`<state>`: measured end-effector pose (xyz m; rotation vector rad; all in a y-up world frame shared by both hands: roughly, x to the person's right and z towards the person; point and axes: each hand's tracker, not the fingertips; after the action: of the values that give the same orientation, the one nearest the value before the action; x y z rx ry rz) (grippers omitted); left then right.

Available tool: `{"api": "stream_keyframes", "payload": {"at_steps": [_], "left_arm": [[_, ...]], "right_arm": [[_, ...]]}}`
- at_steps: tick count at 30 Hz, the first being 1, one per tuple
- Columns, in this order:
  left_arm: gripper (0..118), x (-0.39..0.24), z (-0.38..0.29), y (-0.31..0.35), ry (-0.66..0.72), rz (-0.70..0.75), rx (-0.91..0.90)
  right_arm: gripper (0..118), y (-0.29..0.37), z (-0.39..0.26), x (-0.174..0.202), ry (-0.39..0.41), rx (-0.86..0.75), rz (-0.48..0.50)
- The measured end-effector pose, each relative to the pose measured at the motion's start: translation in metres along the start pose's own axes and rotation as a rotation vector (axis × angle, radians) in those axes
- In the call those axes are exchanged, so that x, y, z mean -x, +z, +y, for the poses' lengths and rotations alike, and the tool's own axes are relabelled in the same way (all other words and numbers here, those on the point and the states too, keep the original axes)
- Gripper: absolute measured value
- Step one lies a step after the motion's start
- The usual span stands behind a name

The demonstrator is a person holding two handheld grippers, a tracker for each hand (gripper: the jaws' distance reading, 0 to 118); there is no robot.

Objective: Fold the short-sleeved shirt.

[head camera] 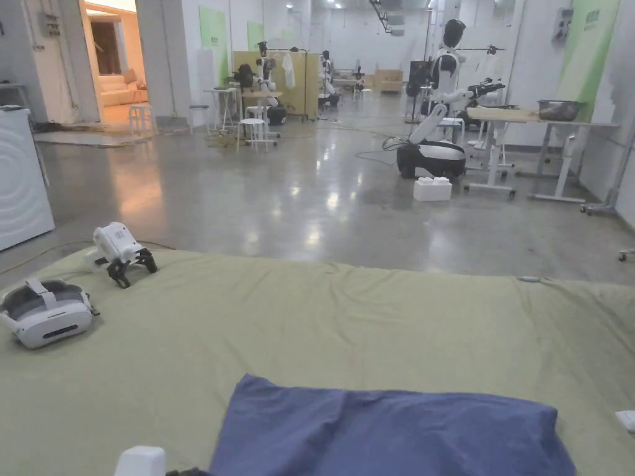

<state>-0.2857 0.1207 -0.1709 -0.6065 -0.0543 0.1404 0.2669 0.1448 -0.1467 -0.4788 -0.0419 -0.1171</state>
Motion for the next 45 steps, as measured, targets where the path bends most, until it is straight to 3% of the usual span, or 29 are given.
{"api": "stream_keyframes", "payload": {"at_steps": [4,8,14,15,17,18,19,22,25,28,33,35,36,37,39,40,45], "left_arm": [[0,0.009,-0.054,0.041,0.066,-0.001,0.042],[0,0.011,-0.083,0.059,-0.021,0.011,0.122],[2,0.013,-0.095,0.049,-0.032,0.004,0.193],[16,0.013,-0.096,0.042,-0.036,0.016,0.225],[76,0.017,-0.099,0.028,-0.026,0.045,0.309],[98,0.017,-0.100,0.024,0.005,0.031,0.342],[106,0.020,-0.096,0.027,0.026,0.023,0.323],[104,0.019,-0.074,0.054,0.012,0.112,0.140],[105,-0.006,-0.037,0.111,-0.044,0.192,-0.159],[105,-0.038,-0.004,0.166,-0.086,0.190,-0.386],[100,-0.081,0.020,0.223,-0.123,0.236,-0.611],[74,-0.095,0.022,0.236,-0.187,0.260,-0.658],[53,-0.100,0.023,0.242,-0.212,0.251,-0.683],[28,-0.104,0.024,0.246,-0.216,0.238,-0.679],[10,-0.108,0.024,0.251,-0.223,0.212,-0.675],[2,-0.111,0.023,0.252,-0.232,0.220,-0.680],[0,-0.110,0.021,0.250,-0.218,0.173,-0.654]], "right_arm": [[0,0.044,-0.058,-0.014,-0.027,0.113,-0.024],[0,0.073,-0.080,-0.013,0.017,0.166,-0.040],[1,0.060,-0.087,-0.014,0.055,0.216,-0.039],[6,0.052,-0.088,-0.014,0.071,0.245,-0.039],[73,0.039,-0.091,-0.020,0.047,0.341,-0.025],[95,0.034,-0.094,-0.024,0.024,0.373,-0.009],[96,0.038,-0.094,-0.028,0.002,0.331,-0.014],[95,0.059,-0.083,-0.034,-0.040,0.210,-0.075],[95,0.100,-0.057,-0.025,-0.073,0.017,-0.012],[95,0.138,-0.027,0.008,-0.017,-0.137,0.040],[91,0.174,0.007,0.056,0.056,-0.311,0.147],[76,0.182,0.013,0.069,0.087,-0.360,0.157],[65,0.185,0.017,0.075,0.107,-0.369,0.153],[43,0.188,0.019,0.080,0.118,-0.378,0.156],[1,0.193,0.021,0.087,0.119,-0.390,0.169],[0,0.192,0.021,0.089,0.128,-0.398,0.174],[0,0.196,0.022,0.094,0.128,-0.428,0.188]]}}
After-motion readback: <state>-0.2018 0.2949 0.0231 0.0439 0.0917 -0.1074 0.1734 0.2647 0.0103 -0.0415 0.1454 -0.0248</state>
